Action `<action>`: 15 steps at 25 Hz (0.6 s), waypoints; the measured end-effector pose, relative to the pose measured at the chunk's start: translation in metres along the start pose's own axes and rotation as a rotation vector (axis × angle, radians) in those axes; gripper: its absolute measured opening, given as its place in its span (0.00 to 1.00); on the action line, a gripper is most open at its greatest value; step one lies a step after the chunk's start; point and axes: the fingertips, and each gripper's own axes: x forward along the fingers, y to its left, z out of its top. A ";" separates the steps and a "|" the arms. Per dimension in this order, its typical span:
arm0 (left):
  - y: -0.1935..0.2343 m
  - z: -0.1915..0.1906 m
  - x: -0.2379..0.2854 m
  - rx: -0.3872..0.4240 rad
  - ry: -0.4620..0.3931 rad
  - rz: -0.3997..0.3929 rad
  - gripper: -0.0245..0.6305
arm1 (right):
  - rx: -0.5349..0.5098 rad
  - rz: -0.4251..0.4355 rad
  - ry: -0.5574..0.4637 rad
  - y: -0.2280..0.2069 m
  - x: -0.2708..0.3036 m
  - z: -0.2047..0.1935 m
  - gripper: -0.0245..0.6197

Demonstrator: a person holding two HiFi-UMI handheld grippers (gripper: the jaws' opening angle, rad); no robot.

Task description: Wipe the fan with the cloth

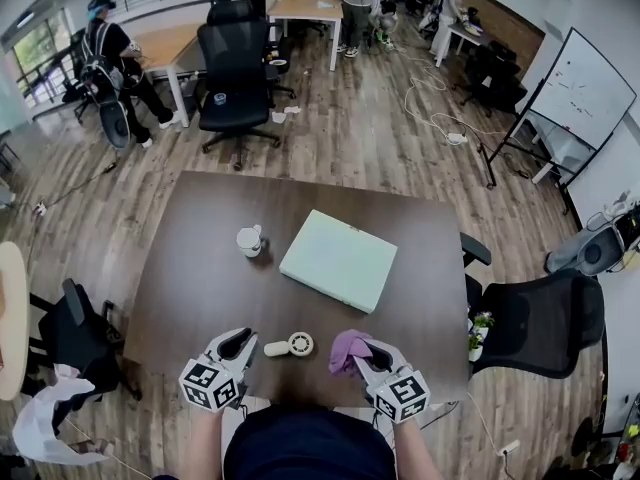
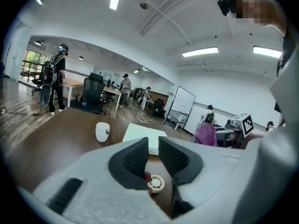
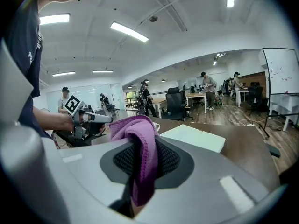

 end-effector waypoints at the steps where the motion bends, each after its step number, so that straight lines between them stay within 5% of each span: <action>1: 0.000 -0.001 -0.001 0.008 0.003 0.003 0.11 | 0.000 0.003 0.000 0.001 0.001 0.001 0.16; 4: 0.000 -0.001 -0.004 0.016 0.000 0.007 0.04 | -0.004 0.008 0.000 0.004 0.001 0.003 0.16; 15: 0.007 -0.002 -0.014 -0.035 -0.031 -0.009 0.04 | 0.012 -0.009 0.014 0.008 0.003 -0.001 0.16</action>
